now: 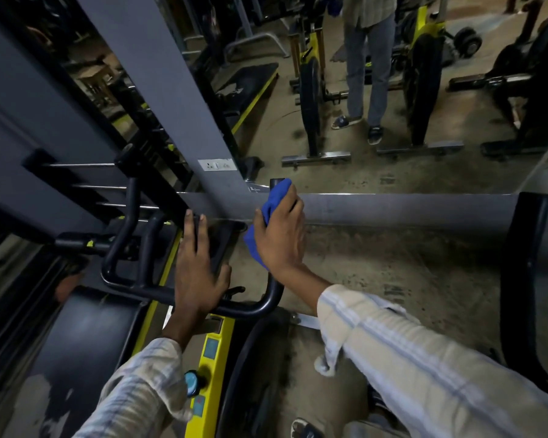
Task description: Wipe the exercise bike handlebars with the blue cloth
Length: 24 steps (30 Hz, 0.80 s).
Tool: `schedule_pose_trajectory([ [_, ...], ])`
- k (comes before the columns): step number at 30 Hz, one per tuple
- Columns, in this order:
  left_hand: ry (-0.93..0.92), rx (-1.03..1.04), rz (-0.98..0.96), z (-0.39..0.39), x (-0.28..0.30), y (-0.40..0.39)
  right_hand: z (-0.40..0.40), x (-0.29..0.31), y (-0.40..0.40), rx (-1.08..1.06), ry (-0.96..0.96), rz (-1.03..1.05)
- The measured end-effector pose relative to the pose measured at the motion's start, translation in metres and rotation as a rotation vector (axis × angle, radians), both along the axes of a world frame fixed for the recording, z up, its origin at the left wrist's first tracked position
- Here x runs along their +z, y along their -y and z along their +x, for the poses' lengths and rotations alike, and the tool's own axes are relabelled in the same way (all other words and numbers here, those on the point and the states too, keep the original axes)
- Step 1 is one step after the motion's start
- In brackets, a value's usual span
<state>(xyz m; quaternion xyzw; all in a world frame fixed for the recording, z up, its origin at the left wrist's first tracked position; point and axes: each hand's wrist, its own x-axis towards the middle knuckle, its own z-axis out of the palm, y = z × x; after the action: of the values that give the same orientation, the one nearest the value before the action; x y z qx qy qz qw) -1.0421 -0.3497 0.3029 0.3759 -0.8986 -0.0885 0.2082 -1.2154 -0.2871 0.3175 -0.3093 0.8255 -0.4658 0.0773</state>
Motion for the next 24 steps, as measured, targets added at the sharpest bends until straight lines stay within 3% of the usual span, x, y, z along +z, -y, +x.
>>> schedule_pose_trajectory([
  [3,-0.002,0.002,0.007,0.0,0.001,0.001,-0.007,0.004,0.002,0.002,0.116,0.016],
  [11,-0.034,-0.011,0.006,-0.002,0.004,-0.003,0.03,-0.012,-0.03,0.012,0.115,0.136],
  [18,-0.025,-0.006,-0.025,-0.001,-0.001,0.003,0.002,0.015,0.013,-0.107,-0.03,0.097],
  [24,-0.033,-0.027,-0.035,-0.003,-0.003,0.004,0.034,-0.009,-0.011,-0.156,-0.135,0.198],
])
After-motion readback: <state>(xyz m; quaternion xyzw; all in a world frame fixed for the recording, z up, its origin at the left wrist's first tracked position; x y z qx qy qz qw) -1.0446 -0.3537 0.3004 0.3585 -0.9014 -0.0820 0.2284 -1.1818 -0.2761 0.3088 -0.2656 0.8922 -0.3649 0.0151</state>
